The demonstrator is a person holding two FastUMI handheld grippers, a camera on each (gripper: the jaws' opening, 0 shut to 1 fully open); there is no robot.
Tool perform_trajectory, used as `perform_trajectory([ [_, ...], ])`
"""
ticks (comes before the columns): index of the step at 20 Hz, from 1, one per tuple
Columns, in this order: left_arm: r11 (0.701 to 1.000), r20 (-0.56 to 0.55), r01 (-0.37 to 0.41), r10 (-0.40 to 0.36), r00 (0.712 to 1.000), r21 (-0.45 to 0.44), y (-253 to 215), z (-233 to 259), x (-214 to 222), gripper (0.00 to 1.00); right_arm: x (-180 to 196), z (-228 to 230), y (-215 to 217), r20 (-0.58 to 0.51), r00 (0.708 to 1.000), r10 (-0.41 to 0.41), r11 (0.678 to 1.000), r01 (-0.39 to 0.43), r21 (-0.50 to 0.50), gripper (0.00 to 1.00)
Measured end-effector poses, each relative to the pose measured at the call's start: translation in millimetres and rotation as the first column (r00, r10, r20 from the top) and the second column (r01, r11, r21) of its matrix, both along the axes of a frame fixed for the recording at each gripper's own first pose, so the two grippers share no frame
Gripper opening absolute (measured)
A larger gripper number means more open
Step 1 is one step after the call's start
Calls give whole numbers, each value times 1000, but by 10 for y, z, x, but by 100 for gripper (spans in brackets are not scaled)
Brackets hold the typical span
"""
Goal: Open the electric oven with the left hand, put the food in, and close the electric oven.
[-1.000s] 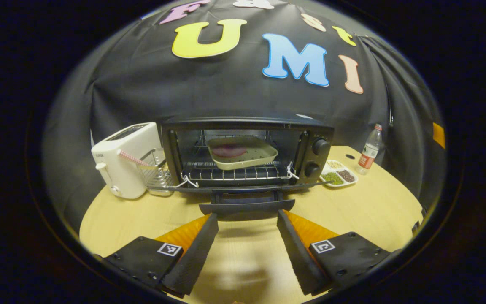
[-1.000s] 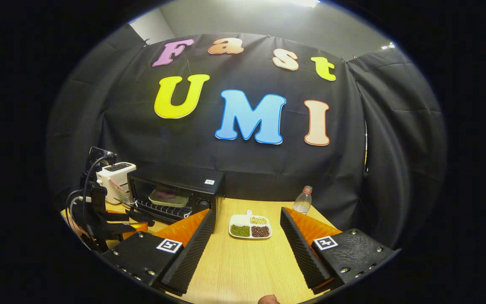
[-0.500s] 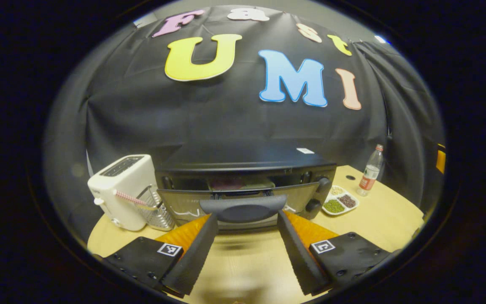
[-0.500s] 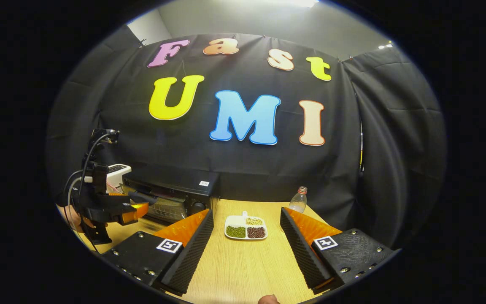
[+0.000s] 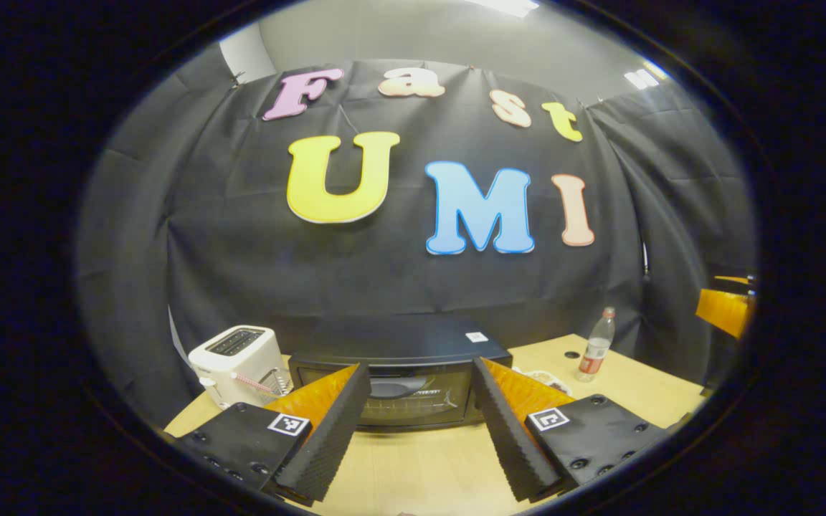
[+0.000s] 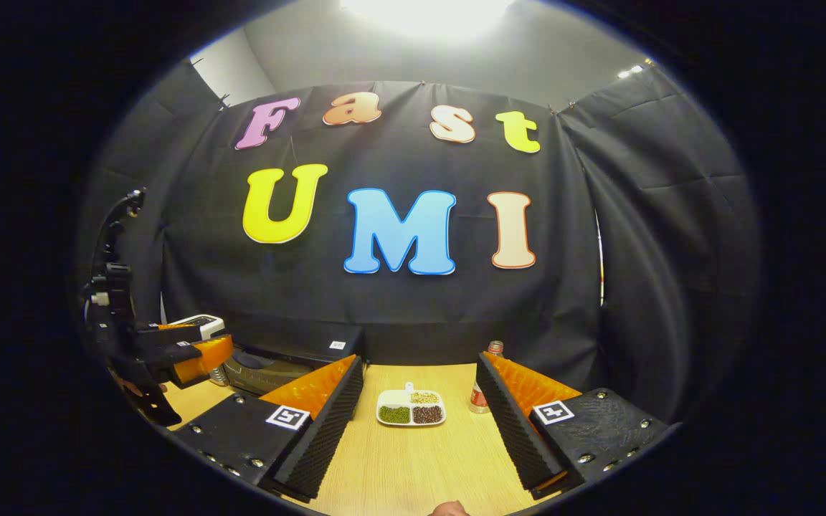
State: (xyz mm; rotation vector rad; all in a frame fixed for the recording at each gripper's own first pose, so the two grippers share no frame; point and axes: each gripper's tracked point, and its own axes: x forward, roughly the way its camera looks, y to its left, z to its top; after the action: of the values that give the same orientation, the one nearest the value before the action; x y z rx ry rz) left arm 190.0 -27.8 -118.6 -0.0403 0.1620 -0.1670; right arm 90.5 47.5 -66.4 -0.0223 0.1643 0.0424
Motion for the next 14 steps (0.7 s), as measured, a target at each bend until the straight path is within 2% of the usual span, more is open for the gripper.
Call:
perform_trajectory([
  [1, 1000, 16, -16, 16, 1000, -5, -11, 137, -153, 100, -58, 34, -55, 0, 1000, 12, 1000, -12, 9, 97],
  [4, 998, 64, -67, 66, 996, 7, -20, 486, -653, 100, -255, 131, -227, 4, 999, 37, 998, -37, 42, 98],
  [7, 992, 85, -123, 121, 989, 25, -5, 662, -1185, 100, -438, 243, -276, 46, 995, 94, 995, -96, 40, 98],
  [11, 990, 100, -142, 140, 985, 15, -1, 814, -1687, 100, -609, 317, -302, 65, 991, 119, 990, -123, 62, 97],
  [12, 990, 102, -140, 138, 985, 10, 4, 841, -1776, 95, -645, 337, -278, 67, 990, 126, 988, -131, 76, 97],
  [13, 990, 101, -140, 138, 985, 6, 13, 852, -1843, 97, -680, 338, -256, 67, 989, 129, 988, -134, 82, 98],
  [14, 991, 99, -136, 136, 986, 1, 16, 854, -1908, 95, -719, 348, -245, 68, 989, 132, 987, -137, 84, 98],
])
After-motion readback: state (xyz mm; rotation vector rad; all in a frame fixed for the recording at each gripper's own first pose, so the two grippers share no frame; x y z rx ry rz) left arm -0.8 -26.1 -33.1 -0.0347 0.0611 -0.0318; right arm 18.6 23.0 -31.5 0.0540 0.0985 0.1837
